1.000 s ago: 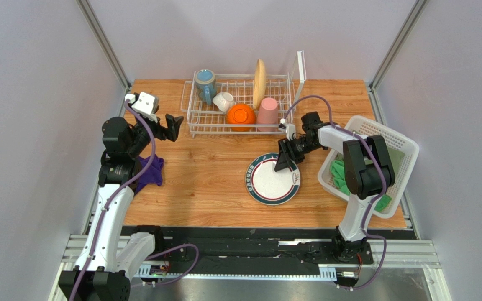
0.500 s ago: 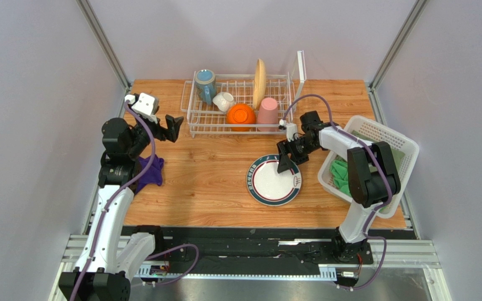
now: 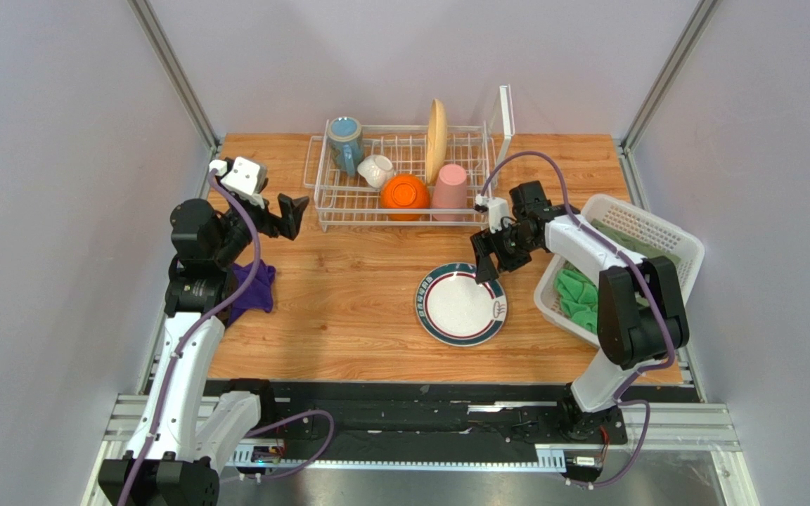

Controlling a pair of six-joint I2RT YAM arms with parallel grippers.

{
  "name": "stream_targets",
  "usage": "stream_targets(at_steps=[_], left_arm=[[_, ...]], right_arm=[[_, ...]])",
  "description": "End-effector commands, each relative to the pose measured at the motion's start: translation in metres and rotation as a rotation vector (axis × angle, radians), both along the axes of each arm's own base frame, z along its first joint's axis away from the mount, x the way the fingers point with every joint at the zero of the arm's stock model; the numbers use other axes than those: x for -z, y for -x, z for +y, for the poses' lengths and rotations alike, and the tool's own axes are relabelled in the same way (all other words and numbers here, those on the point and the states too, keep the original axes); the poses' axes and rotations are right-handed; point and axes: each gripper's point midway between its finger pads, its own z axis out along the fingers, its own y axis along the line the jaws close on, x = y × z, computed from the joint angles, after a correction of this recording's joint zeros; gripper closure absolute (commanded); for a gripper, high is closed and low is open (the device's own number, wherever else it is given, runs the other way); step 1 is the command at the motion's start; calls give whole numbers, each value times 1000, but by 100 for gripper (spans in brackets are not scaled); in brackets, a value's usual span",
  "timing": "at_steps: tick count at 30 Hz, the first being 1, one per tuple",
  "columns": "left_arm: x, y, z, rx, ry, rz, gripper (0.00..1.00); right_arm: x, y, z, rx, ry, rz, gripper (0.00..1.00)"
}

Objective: Unload the mixed dishes from the dish rack
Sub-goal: Place the plate at the center of the board, then pick up the plate from the dish rack.

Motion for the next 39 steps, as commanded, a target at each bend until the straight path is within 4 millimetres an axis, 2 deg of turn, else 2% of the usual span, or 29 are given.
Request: stream_targets(at_steps=[1,4,5,13,15,16,17,22,25,26,28,29,31,32,33,38,39], left_arm=[[-12,3,-1,11,-8,-52,5],[-11,2,1,3,-8,-51,5],[-10,2,1,3,-8,-48,5],[-10,0,1,-3,-2,-45,5],[-10,0,1,-5,1,-42,5],[-11,-1,1,-5,1,-42,5],[-11,-1,2,-6,2,-43,5],[-9,-3,3,-12,2,-35,5],[-8,-5,4,-21,3,-30,5],[-10,-5,4,-22,6,-33,5],[-10,-5,4,-23,7,-30,5],[-10,-5,5,-26,6,-32,5],[-9,-5,5,-28,6,-29,5],[-8,-5,6,-32,6,-27,5],[-8,-6,6,-34,6,-26,5],[-6,-9,7,-42,8,-17,5],[-5,-10,8,-49,8,-15,5]], right_arm=[[-37,-16,-6,44,36,-136,27],[-65,-30,-6,82,33,-226,26],[-83,-36,-5,96,19,-274,25],[-175,-63,6,172,-50,-490,14],[-187,-68,7,193,-53,-518,10],[-202,-72,10,195,-66,-552,8],[-207,-75,11,202,-67,-564,3],[-241,-95,20,229,-72,-658,1],[-244,-110,28,251,-48,-681,1],[-255,-116,31,262,-52,-707,1],[-260,-126,35,299,-36,-733,1],[-254,-133,39,309,-24,-728,1],[-265,-143,46,338,-21,-762,1],[-256,-152,51,353,-14,-745,1],[-265,-157,53,378,-16,-766,1],[-259,-183,65,444,-31,-774,3],[-250,-190,69,457,-23,-765,4]])
